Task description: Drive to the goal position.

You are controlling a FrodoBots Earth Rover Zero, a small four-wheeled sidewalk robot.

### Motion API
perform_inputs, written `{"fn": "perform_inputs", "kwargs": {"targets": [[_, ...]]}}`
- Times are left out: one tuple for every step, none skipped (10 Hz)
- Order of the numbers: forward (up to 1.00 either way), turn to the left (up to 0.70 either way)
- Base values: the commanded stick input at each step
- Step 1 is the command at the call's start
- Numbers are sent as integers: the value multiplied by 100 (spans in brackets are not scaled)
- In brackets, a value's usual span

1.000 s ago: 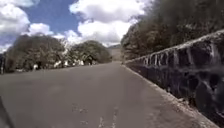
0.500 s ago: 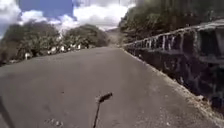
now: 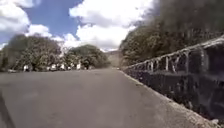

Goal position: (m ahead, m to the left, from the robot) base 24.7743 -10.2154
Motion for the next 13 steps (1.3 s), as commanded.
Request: {"fn": "perform_inputs", "kwargs": {"targets": [[70,0],[70,0],[70,0],[70,0],[70,0],[70,0],[70,0],[70,0],[70,0],[70,0],[70,0],[70,0],[70,0]]}}
